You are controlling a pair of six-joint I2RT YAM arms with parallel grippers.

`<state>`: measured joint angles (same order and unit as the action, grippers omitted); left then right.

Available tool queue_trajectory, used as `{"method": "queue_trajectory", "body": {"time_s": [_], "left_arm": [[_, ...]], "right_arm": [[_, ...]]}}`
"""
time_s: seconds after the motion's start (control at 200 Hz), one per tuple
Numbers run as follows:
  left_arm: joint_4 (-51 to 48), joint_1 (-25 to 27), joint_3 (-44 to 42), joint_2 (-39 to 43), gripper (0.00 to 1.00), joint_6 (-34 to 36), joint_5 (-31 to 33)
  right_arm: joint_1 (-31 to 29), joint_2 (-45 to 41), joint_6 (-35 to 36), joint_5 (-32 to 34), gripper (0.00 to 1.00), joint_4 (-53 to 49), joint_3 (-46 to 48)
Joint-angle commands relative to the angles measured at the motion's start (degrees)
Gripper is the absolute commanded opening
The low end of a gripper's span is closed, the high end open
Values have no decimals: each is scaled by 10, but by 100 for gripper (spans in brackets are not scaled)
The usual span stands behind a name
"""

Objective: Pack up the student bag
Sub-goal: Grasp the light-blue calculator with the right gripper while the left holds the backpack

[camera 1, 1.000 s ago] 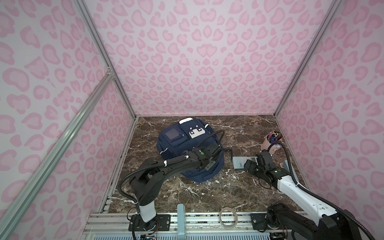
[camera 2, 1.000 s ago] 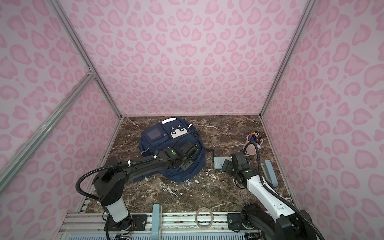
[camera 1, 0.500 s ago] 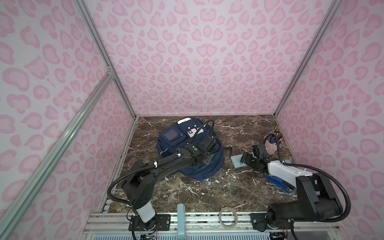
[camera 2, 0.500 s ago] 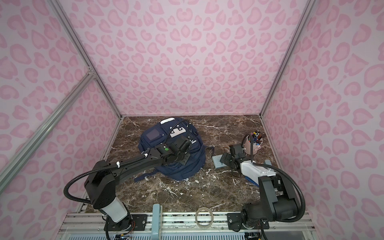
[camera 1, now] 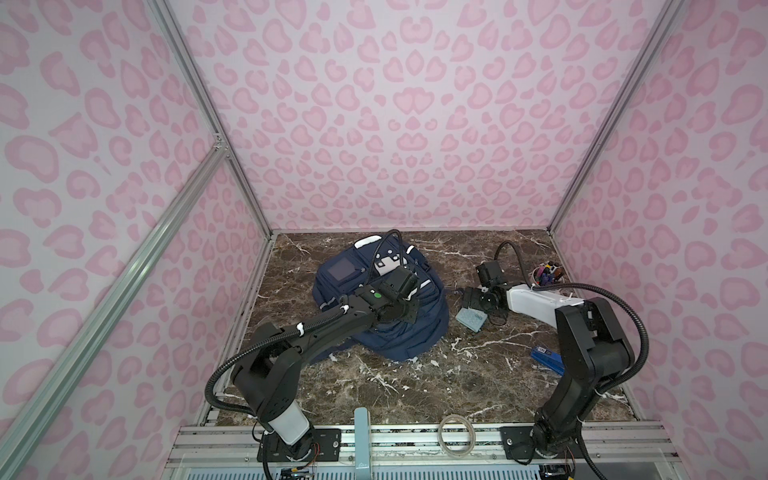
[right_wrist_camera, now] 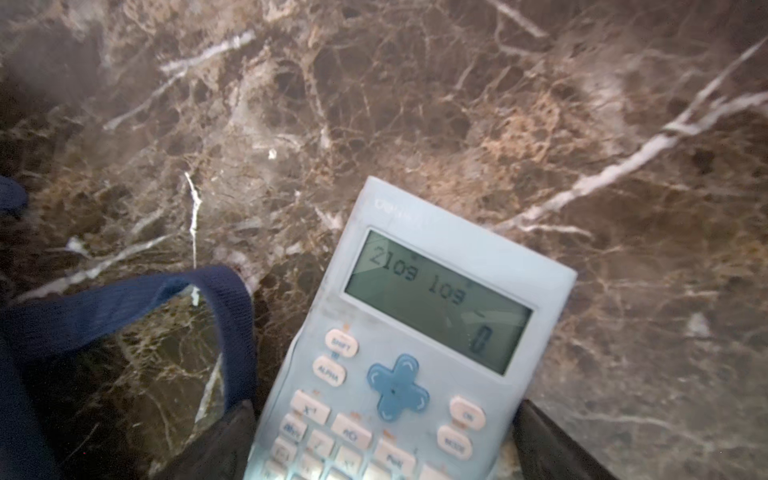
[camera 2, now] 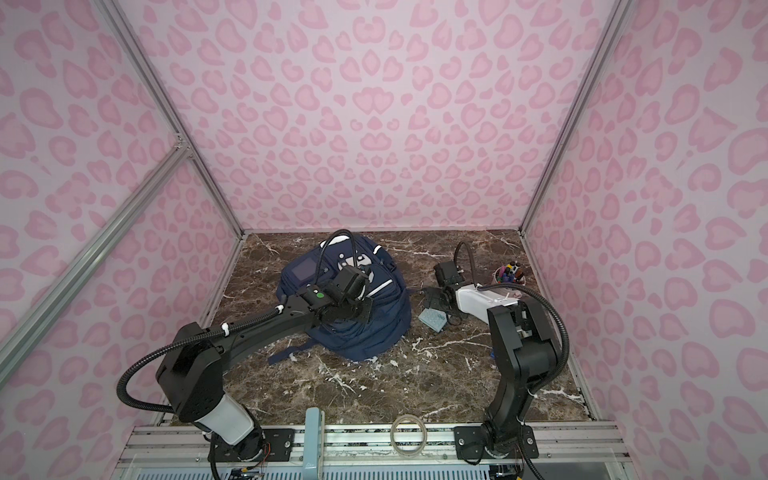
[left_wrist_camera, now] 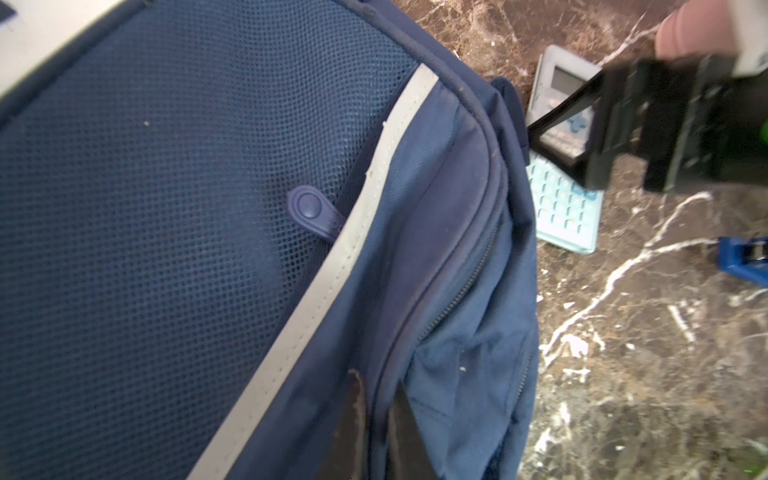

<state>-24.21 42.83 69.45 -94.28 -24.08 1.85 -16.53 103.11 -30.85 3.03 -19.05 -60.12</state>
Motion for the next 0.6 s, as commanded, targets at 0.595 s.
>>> {"method": "queue_trajectory", "body": {"time_s": [0.595], "left_arm": [[14, 30, 48, -49, 43, -13, 75]], "right_arm": [[47, -48, 73, -53, 81, -104, 58]]}}
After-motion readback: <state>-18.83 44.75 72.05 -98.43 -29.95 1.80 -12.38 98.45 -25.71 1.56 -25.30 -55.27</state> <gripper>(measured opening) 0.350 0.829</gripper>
